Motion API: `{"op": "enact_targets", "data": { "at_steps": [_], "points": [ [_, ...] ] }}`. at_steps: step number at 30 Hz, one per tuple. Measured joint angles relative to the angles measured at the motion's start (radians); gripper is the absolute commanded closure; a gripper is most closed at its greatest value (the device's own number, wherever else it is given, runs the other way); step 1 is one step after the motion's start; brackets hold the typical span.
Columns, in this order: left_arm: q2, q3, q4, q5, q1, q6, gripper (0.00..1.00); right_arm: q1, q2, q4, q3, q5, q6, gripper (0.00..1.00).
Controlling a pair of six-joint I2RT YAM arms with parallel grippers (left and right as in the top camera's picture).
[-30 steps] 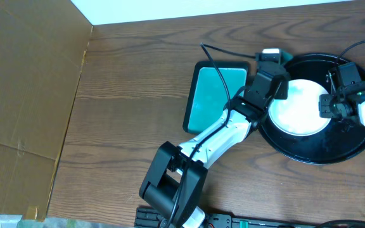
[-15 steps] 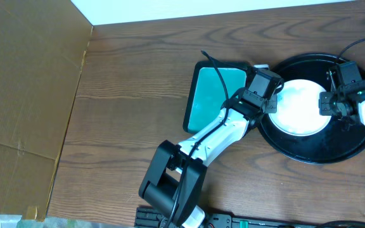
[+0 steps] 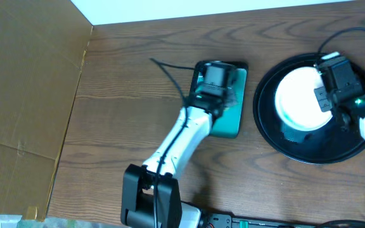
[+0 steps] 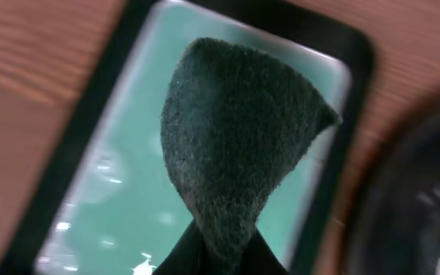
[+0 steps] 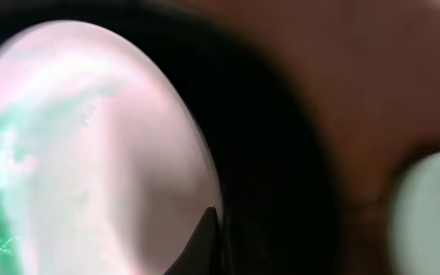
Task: Clean dirty plates on tray and stack at the side
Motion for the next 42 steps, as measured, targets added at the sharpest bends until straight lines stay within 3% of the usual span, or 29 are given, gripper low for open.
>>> {"op": "enact_targets", "data": {
  "at_steps": [7, 11, 22, 26, 31, 36, 38, 42],
  "points": [
    [0.085, 0.0, 0.014, 0.03, 0.095, 0.0, 0.92, 0.127, -0.031, 0.087, 0.001, 0.315, -0.225, 0.99],
    [0.153, 0.0, 0.045, 0.065, 0.102, 0.003, 0.7, 0.189, -0.031, 0.14, 0.001, 0.436, -0.351, 0.99],
    [0.164, 0.0, 0.05, 0.09, 0.102, 0.0, 0.59, 0.302, -0.031, 0.325, 0.002, 0.666, -0.665, 0.99],
    [0.09, 0.0, 0.029, 0.095, 0.102, -0.002, 0.43, 0.323, -0.031, 0.382, 0.002, 0.718, -0.774, 0.99],
    [-0.051, 0.0, -0.002, 0.098, 0.102, -0.007, 0.32, 0.348, -0.031, 0.475, 0.002, 0.782, -0.919, 0.99],
    [-0.114, 0.0, -0.031, 0.098, 0.102, -0.009, 0.21, 0.367, -0.031, 0.511, 0.002, 0.838, -1.006, 0.99],
    [-0.115, 0.0, -0.046, 0.098, 0.102, -0.008, 0.21, 0.37, -0.032, 0.499, 0.002, 0.85, -1.011, 0.99],
    [-0.115, 0.0, -0.062, 0.098, 0.102, -0.011, 0.2, 0.368, -0.032, 0.328, 0.011, 0.826, -0.929, 0.99]
  ]
}}
